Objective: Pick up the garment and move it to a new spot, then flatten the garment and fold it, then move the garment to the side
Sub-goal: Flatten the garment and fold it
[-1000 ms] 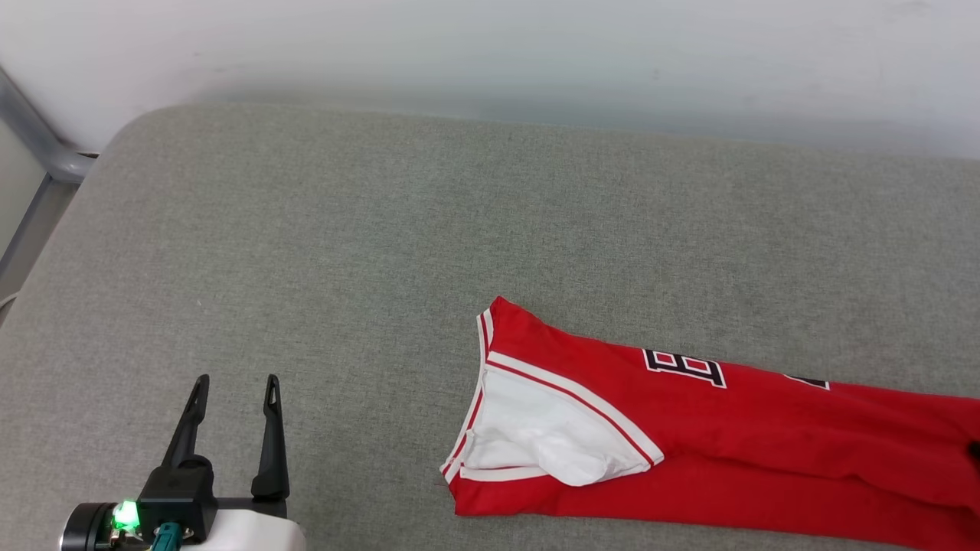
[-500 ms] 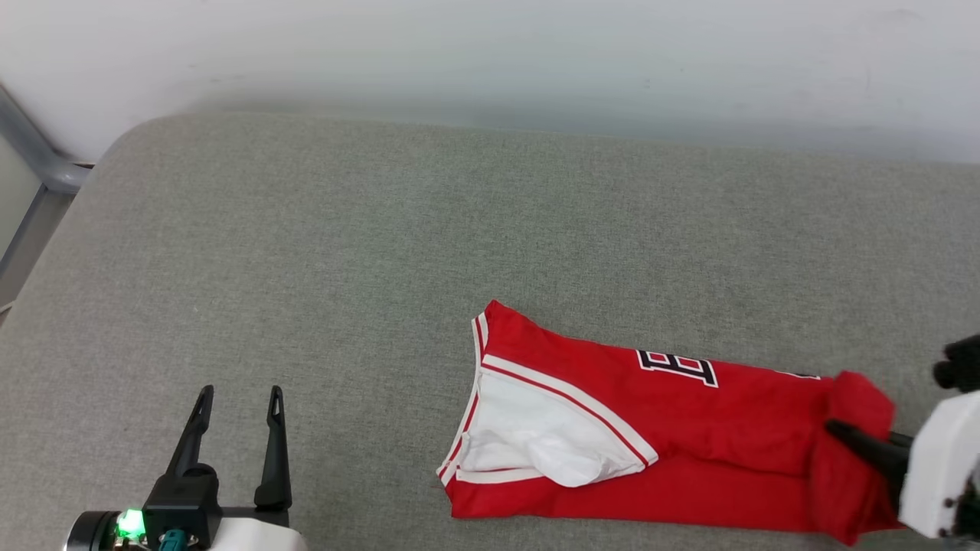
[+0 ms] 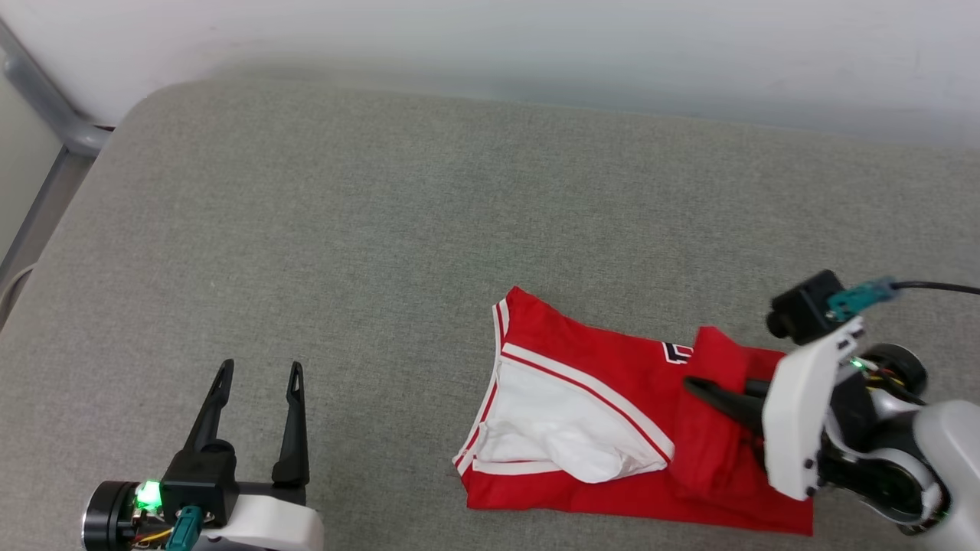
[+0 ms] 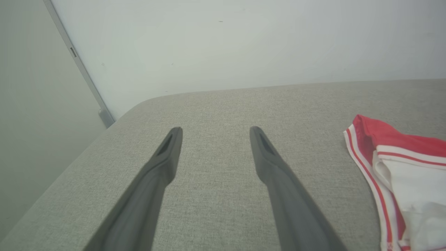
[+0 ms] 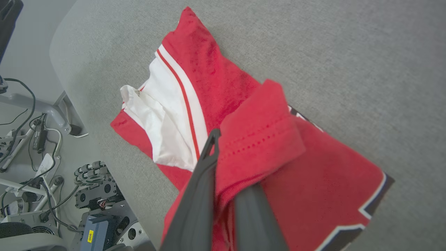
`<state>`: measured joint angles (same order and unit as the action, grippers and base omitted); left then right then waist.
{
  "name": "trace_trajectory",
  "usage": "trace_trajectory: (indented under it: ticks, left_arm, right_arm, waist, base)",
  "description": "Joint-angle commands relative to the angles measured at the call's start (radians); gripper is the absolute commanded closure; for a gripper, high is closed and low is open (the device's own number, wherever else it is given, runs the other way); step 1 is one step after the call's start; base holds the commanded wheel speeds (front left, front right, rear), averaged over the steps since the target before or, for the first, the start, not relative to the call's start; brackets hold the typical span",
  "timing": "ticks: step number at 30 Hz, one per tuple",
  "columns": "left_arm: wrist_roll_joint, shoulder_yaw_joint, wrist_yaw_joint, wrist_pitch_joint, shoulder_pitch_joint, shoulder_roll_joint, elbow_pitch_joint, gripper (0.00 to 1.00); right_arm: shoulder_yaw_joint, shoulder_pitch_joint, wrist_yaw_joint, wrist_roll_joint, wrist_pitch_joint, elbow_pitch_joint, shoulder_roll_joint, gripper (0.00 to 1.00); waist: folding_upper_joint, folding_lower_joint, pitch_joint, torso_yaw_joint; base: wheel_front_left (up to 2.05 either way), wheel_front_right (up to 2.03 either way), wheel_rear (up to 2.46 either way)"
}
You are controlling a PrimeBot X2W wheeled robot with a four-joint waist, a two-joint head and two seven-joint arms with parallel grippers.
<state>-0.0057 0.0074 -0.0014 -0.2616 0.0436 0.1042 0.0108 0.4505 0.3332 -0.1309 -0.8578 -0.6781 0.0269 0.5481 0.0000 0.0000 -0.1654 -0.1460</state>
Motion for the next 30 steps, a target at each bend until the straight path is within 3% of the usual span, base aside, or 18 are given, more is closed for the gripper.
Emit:
trace_trajectory:
  ticks: [1, 12, 15, 24, 29, 30]
  left_arm:
    - [0.000, -0.004, -0.003, -0.005, -0.015, -0.004, 0.002, 0.00]
    - [-0.003, -0.018, -0.006, -0.005, -0.046, -0.010, 0.014, 0.00]
    - [-0.004, -0.028, -0.008, -0.005, -0.059, -0.015, 0.021, 0.00]
    - [-0.007, -0.028, -0.005, -0.005, -0.075, -0.023, 0.025, 0.00]
    - [-0.004, -0.025, -0.003, -0.005, -0.074, -0.025, 0.029, 0.00]
    - [-0.002, -0.025, -0.004, -0.005, -0.072, -0.025, 0.031, 0.00]
  right_arm:
    - [0.027, 0.035, 0.001, 0.007, 0.007, -0.009, -0.013, 1.00]
    - [0.293, 0.271, 0.001, 0.003, 0.059, -0.141, -0.096, 1.00]
    - [0.366, 0.346, 0.001, -0.002, 0.096, -0.249, -0.131, 1.00]
    - [0.486, 0.405, 0.001, -0.014, 0.124, -0.436, -0.152, 1.00]
    - [0.524, 0.409, 0.001, -0.042, 0.191, -0.470, -0.169, 1.00]
    - [0.527, 0.411, 0.001, -0.047, 0.210, -0.464, -0.168, 0.82]
  waist:
    - [0.0000, 0.0000, -0.009, -0.009]
    - [0.0000, 0.0000, -0.042, -0.039]
    - [0.0000, 0.0000, -0.056, -0.059]
    - [0.0000, 0.0000, -0.083, -0.078]
    - [0.0000, 0.0000, -0.078, -0.071]
    - [0.0000, 0.0000, -0.072, -0.068]
  base:
    - [0.00, 0.00, 0.00]
    - [0.00, 0.00, 0.00]
    - [0.00, 0.00, 0.00]
    - [0.00, 0.00, 0.00]
    - [0.00, 0.00, 0.00]
    - [0.00, 0.00, 0.00]
